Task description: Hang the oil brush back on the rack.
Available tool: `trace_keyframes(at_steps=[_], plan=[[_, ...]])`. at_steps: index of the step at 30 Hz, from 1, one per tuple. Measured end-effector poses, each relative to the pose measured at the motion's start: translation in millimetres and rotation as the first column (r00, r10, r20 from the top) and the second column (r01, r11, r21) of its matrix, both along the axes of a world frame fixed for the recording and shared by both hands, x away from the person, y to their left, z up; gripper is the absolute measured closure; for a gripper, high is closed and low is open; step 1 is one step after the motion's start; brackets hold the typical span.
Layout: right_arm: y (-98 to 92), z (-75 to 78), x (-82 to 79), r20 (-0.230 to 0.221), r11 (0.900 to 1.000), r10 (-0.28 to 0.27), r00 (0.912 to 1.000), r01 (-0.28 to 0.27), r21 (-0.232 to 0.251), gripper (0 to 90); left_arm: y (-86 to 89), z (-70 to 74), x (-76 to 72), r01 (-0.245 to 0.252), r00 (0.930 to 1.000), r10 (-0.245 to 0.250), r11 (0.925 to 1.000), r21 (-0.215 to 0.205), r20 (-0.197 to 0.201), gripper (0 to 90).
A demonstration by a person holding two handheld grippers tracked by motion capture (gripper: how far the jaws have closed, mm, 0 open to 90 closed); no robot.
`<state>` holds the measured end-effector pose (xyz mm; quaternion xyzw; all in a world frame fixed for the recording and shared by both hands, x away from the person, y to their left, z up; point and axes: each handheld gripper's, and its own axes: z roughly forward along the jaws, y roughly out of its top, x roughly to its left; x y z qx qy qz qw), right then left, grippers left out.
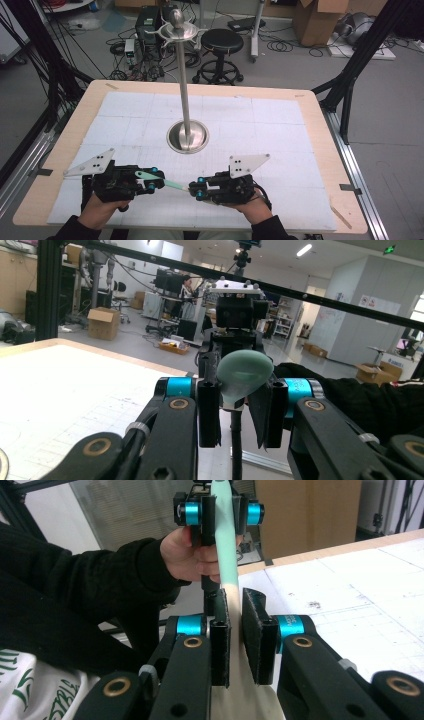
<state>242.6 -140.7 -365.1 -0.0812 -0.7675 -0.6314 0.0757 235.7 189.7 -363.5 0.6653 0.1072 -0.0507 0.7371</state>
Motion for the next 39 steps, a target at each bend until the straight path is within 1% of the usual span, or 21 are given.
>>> trace_keyframes(at_steps=[4, 6, 12, 13, 14, 15, 17, 18, 19, 20, 23, 24, 27, 28, 29, 30, 31, 32, 33, 34, 39], plan=[[0.5, -1.4, 0.6, -0.008, 1.0, 0.016, 0.9998, -0.016, 0.001, 81.5, -1.5, 3.0, -1.4, 0.0, 0.9999, 0.0, 1.0, 0.008, 0.013, 75.6], [0.6, -1.6, 1.2, -0.005, 1.0, 0.019, 0.9998, -0.019, 0.001, 81.2, -2.3, 7.2, -1.4, -0.002, 1.0, 0.001, 0.9997, 0.026, 0.002, 75.8], [0.2, -1.1, 0.5, 0.004, 1.0, 0.011, 0.9999, -0.011, 0.007, 78.0, -4.1, 13.3, -1.4, -0.014, 0.9999, 0.014, 0.999, 0.042, 0.01, 76.0], [0.0, -0.9, 0.5, -0.001, 1.0, 0.005, 1.0, -0.005, 0.013, 71.7, -3.9, 14.3, -1.1, -0.019, 0.9997, 0.018, 0.9987, 0.048, 0.014, 76.0], [-0.2, -0.5, 1.2, -0.022, 0.999, -0.02, 0.9996, 0.02, 0.026, 59.5, -4.0, 15.1, -0.7, -0.024, 0.9996, 0.023, 0.9984, 0.051, 0.013, 76.1], [-0.2, -0.5, 1.2, -0.022, 0.999, -0.02, 0.9996, 0.02, 0.026, 59.5, -3.6, 15.7, -0.4, -0.029, 0.9995, 0.029, 0.9978, 0.059, 0.014, 76.1], [-0.2, 0.1, 1.5, -0.026, 0.999, -0.047, 0.9985, 0.048, 0.022, 51.4, -2.8, 16.8, 0.0, -0.041, 0.9991, 0.04, 0.9967, 0.069, 0.013, 76.1], [0.0, 0.8, 0.5, -0.007, 0.996, -0.086, 0.9963, 0.086, 0.005, 45.5, -2.3, 17.2, -0.4, -0.05, 0.9987, 0.049, 0.9961, 0.073, 0.012, 76.1], [0.0, 0.8, 0.5, -0.007, 0.996, -0.086, 0.9963, 0.086, 0.005, 45.5, -1.9, 17.5, -0.7, -0.051, 0.9987, 0.05, 0.996, 0.074, 0.011, 76.1], [0.8, 1.1, -0.6, 0.007, 0.993, -0.114, 0.9934, 0.114, -0.002, 39.0, -1.4, 18.3, -1.2, -0.058, 0.9983, 0.057, 0.995, 0.081, 0.011, 76.1], [2.4, 1.5, -1.0, 0.024, 0.991, -0.133, 0.9909, 0.133, -0.013, 35.6, -1.5, 19.8, -1.5, -0.066, 0.9978, 0.066, 0.9928, 0.101, -0.002, 76.0], [4.7, 1.7, -1.2, 0.039, 0.989, -0.145, 0.9887, 0.146, -0.027, 33.2, -1.6, 21.7, -1.7, -0.079, 0.9968, 0.08, 0.989, 0.126, -0.005, 76.0], [7.5, 2.1, -1.9, 0.053, 0.987, -0.154, 0.9867, 0.156, -0.04, 31.2, -1.9, 24.1, -2.1, -0.089, 0.9958, 0.091, 0.9846, 0.15, -0.006, 76.0], [10.7, 2.6, -2.7, 0.062, 0.987, -0.15, 0.9866, 0.154, -0.051, 28.8, -2.8, 26.9, -2.4, -0.094, 0.9954, 0.096, 0.979, 0.181, -0.001, 76.0], [10.7, 2.6, -2.7, 0.062, 0.987, -0.15, 0.9866, 0.154, -0.051, 28.8, -2.8, 26.9, -2.4, -0.094, 0.9954, 0.096, 0.979, 0.181, -0.001, 75.9], [14.3, 2.8, -3.7, 0.07, 0.986, -0.151, 0.986, 0.156, -0.063, 27.7, -3.4, 28.3, -2.5, -0.095, 0.9953, 0.097, 0.9751, 0.2, 0.002, 75.9], [16.1, 2.9, -4.1, 0.077, 0.985, -0.151, 0.9855, 0.157, -0.072, 27.4, -5.3, 31.8, -2.9, -0.098, 0.9949, 0.101, 0.9654, 0.242, 0.001, 75.9], [16.1, 2.9, -4.1, 0.077, 0.985, -0.151, 0.9855, 0.157, -0.072, 27.4, -5.3, 31.8, -2.9, -0.098, 0.9949, 0.101, 0.9654, 0.242, 0.001, 75.9], [20.1, 3.2, -4.5, 0.082, 0.984, -0.149, 0.9854, 0.156, -0.088, 26.9, -6.9, 34.5, -2.7, -0.099, 0.9948, 0.102, 0.9567, 0.274, 0.003, 75.9], [20.1, 3.2, -4.5, 0.082, 0.984, -0.149, 0.9854, 0.156, -0.088, 26.9, -6.9, 34.5, -2.7, -0.099, 0.9948, 0.102, 0.9567, 0.274, 0.003, 75.9], [30.7, 3.3, -5.1, 0.095, 0.98, -0.141, 0.9854, 0.153, -0.126, 26.7, -12.6, 42.6, -1.8, -0.095, 0.9954, 0.093, 0.9375, 0.335, 0.022, 75.9]])
